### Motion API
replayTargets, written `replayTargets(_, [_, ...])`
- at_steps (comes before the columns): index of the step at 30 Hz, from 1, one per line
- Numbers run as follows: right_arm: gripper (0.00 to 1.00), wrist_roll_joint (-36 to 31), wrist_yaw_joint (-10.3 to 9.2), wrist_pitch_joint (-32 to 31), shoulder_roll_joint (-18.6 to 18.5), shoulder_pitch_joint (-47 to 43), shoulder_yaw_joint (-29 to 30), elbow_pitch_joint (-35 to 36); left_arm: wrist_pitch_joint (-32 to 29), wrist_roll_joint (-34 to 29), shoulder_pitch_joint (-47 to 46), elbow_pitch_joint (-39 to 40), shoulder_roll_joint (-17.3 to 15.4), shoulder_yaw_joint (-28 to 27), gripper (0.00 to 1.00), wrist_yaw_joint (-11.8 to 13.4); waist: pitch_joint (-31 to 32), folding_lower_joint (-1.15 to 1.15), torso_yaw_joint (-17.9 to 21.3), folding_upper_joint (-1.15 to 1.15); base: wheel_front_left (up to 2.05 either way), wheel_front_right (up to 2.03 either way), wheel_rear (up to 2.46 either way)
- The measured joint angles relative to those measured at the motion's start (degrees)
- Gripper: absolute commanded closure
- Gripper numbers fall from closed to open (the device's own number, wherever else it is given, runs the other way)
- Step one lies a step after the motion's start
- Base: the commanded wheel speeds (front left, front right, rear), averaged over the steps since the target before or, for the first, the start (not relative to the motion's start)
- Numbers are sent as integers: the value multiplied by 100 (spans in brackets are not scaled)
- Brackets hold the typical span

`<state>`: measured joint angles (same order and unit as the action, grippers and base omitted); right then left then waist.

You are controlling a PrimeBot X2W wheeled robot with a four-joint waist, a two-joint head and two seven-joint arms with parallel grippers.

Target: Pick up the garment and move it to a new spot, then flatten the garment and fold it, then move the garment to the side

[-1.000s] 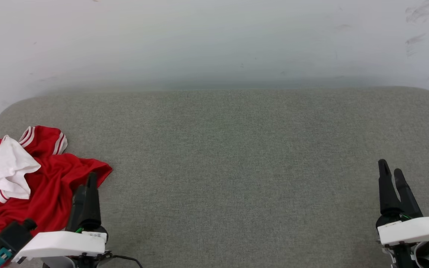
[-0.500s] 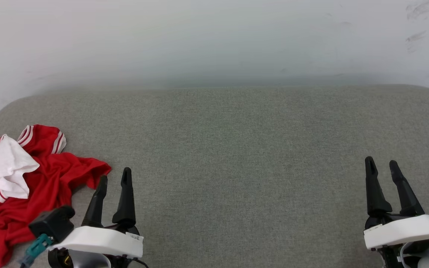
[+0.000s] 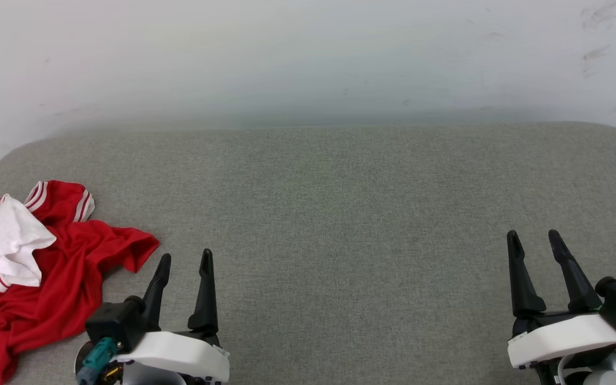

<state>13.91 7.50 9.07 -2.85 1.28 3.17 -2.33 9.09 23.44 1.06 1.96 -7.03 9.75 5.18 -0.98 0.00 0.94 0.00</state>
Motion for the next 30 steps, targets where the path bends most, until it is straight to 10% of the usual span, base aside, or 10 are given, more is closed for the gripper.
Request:
replayTargets(21, [0,-1260,0,271,-1,-10,-218,165,270,-808,87,63,101,79,0,74,-36,0,25,0,0,0,0])
replayTargets(30, [0,-964,1,366,-2,-75,-160,188,370,-802,204,31,299,-226,0,-463,-9,0,9,0,0,0,0])
